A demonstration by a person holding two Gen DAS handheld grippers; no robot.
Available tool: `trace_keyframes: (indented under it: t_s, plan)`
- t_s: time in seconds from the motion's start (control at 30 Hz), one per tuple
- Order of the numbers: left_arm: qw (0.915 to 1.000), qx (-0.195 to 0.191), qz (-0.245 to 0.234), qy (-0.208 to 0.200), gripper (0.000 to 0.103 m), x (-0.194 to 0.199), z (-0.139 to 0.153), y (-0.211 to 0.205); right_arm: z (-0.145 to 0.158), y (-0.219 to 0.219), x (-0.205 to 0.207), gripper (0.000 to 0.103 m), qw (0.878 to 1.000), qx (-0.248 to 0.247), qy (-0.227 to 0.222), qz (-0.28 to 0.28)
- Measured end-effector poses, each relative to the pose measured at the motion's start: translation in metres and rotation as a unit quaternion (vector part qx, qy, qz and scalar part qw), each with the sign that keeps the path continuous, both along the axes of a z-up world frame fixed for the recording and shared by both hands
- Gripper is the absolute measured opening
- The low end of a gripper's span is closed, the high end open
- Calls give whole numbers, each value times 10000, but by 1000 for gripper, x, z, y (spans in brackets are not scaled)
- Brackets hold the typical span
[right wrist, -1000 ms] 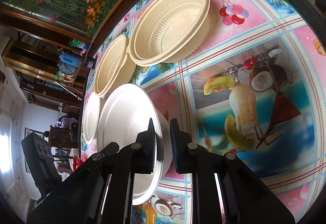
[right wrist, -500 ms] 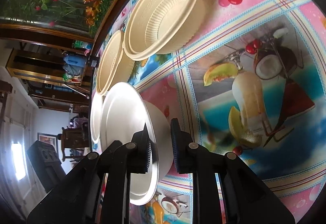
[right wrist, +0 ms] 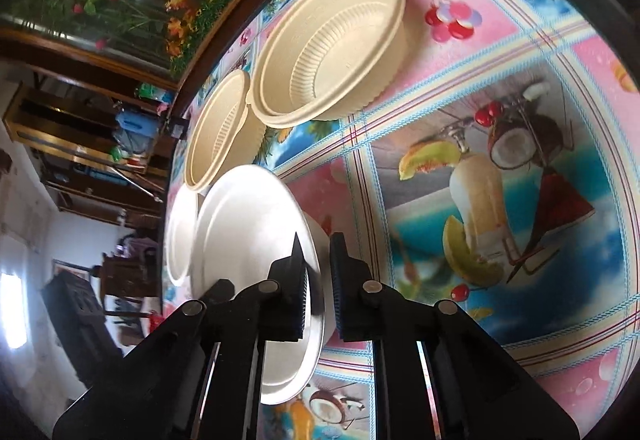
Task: Organize plates and bowls
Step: 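Lift and carry the large white bowl with both grippers to the red plates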
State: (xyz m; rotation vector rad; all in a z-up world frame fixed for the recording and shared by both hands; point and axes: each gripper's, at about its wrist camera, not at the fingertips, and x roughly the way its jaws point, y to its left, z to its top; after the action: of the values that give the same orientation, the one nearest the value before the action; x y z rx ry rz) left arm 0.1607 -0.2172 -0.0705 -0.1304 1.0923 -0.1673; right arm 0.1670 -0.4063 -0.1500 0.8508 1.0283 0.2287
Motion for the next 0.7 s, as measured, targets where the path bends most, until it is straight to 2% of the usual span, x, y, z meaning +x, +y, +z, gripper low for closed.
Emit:
trace_keyframes:
  t_s: [0.17, 0.4, 0.7]
  plan:
    - [9999, 67, -61, -63, 9, -7, 2, 4, 4, 8, -9, 7, 9993, -275, -200, -122]
    - [9995, 25, -292, -109, 9, -25, 8, 12, 0, 12, -31, 7, 9989, 37, -115, -451]
    - [9981, -177, -455, -378, 9, -59, 29, 41, 27, 40, -66, 7, 9974, -66, -288, -652]
